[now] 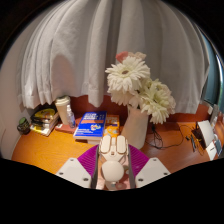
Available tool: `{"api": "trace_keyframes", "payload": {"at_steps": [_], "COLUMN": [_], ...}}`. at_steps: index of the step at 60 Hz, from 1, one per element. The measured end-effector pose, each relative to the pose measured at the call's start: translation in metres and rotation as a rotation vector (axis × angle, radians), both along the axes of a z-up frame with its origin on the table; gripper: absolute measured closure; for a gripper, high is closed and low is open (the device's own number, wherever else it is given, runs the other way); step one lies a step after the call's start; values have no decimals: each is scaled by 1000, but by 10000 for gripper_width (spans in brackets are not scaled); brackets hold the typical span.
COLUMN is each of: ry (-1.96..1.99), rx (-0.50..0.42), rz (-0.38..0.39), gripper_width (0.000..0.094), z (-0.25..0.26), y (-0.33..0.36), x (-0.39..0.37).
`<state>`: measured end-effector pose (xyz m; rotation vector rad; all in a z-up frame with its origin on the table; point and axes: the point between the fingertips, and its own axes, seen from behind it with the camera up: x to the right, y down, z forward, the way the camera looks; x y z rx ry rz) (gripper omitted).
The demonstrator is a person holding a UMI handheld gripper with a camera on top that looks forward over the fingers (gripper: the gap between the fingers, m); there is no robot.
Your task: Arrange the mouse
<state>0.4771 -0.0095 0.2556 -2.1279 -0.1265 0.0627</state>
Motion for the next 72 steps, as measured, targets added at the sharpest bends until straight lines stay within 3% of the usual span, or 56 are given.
{"api": "trace_keyframes", "payload": {"at_steps": [6, 17, 18, 26, 33, 46, 48, 52, 72], "ry": [-12, -4, -1, 4, 32, 11, -8, -47, -14], "rx": [-72, -204, -211, -290, -252, -297, -312, -311, -182], "rz": [-32, -13, -18, 9, 4, -9, -24, -34, -21], "gripper_width": [514, 514, 514, 515, 507, 388, 312, 57, 67], "z": [-52, -145, -155, -206, -217, -210, -211, -199, -34], "y": [3, 0, 8, 3, 7, 3, 4, 6, -62], "x": [67, 135, 111, 124, 126, 99, 100, 98, 11]}}
